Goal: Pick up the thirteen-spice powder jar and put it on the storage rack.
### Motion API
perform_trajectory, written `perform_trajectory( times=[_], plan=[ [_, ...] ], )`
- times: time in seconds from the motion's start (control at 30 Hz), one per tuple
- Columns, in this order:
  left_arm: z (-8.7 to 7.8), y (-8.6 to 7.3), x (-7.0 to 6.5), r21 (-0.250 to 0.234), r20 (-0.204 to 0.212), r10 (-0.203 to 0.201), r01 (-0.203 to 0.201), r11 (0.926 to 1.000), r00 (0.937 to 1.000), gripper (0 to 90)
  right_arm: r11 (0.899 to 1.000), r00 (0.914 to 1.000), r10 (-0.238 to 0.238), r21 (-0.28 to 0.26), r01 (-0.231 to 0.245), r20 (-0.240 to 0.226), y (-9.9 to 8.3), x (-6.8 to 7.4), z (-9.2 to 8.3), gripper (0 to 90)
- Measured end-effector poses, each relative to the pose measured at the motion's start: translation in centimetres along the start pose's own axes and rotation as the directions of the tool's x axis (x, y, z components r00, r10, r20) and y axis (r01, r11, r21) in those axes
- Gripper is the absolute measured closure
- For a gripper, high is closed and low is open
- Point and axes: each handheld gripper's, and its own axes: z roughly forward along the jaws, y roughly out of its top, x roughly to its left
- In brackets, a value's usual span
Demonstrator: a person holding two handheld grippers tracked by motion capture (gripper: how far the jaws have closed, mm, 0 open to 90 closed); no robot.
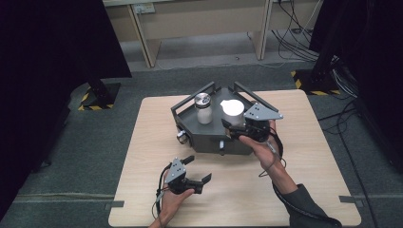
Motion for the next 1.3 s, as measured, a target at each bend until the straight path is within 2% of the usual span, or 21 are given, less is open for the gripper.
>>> perform_trajectory(
  times=[0.37,0.77,1.3],
  plan=[
    [0.0,0.0,0.0,0.002,0.003,0.002,-0.002,1.0000,1.0000,1.6,1.000,0.9982,0.016,0.007,-0.016,0.057,0.1,-0.4,1.8,30.6],
    [0.0,0.0,0.1,0.001,0.005,0.000,0.000,1.0000,1.0000,1.6,0.999,0.9910,0.043,0.023,-0.046,0.127,0.1,-0.8,4.0,30.6],
    [0.0,0.0,0.1,0.000,0.006,-0.001,0.001,1.0000,1.0000,1.6,0.997,0.9845,0.059,0.043,-0.067,0.165,-0.3,-0.7,5.4,30.6]
  ],
)
